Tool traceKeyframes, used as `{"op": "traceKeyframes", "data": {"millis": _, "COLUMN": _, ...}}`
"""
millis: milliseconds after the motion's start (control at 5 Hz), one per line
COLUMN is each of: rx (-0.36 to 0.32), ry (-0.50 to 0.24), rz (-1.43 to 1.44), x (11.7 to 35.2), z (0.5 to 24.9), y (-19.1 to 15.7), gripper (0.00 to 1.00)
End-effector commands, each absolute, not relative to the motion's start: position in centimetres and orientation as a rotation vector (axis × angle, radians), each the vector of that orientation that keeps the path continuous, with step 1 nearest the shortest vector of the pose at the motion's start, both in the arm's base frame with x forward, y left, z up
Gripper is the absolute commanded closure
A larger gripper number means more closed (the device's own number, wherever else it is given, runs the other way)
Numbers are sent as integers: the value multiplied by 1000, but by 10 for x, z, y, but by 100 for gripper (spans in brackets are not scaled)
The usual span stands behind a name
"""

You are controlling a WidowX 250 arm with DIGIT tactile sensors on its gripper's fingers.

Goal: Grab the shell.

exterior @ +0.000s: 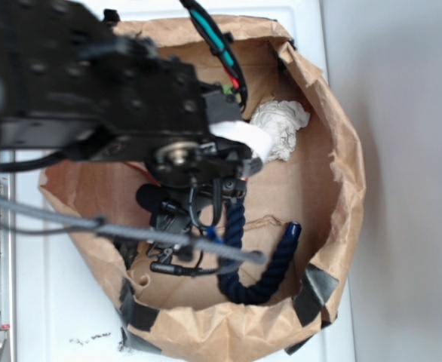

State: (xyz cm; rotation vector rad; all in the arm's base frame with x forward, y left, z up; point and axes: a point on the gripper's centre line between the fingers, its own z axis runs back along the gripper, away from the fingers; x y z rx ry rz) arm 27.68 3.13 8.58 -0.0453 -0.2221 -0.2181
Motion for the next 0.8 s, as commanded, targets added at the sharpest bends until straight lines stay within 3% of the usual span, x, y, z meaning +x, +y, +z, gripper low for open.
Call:
{"op": "traceKeyframes", "data": {"millis": 0, "rx": -53, "ry": -257, "rz": -197, "x": 298, "z": 85, "y": 40, "gripper": 0}}
{"op": "traceKeyframes", "data": {"millis": 600, "rx": 51, "ry": -309, "rz": -177, "x": 300, "z": 57, "y": 45, "gripper": 0}}
